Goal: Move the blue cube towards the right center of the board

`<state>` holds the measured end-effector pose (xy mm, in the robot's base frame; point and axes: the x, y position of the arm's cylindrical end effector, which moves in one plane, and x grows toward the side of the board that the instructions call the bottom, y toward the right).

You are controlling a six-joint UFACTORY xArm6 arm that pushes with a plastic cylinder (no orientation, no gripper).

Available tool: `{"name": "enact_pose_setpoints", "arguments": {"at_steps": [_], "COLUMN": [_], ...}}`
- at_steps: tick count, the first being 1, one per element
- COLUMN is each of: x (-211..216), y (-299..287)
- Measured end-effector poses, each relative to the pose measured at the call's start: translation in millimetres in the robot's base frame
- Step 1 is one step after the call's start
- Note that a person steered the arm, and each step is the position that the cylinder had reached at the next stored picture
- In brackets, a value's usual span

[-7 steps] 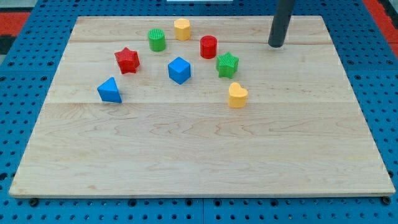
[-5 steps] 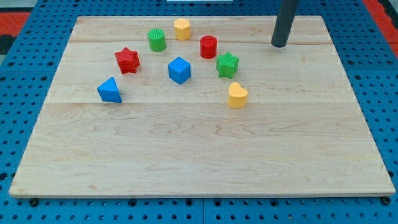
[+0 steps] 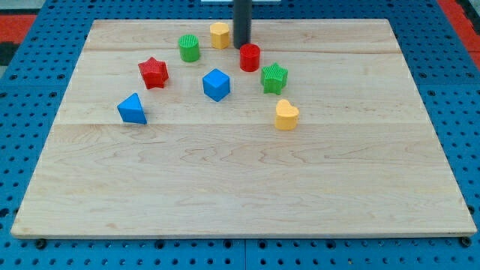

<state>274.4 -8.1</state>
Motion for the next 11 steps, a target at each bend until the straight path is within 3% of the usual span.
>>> {"name": "enact_pose_setpoints", "arguments": {"at_steps": [2, 3, 5, 9, 10, 11], "x": [50, 63, 132, 208, 245, 243], "y": [-34, -16, -23, -189, -197, -155]}}
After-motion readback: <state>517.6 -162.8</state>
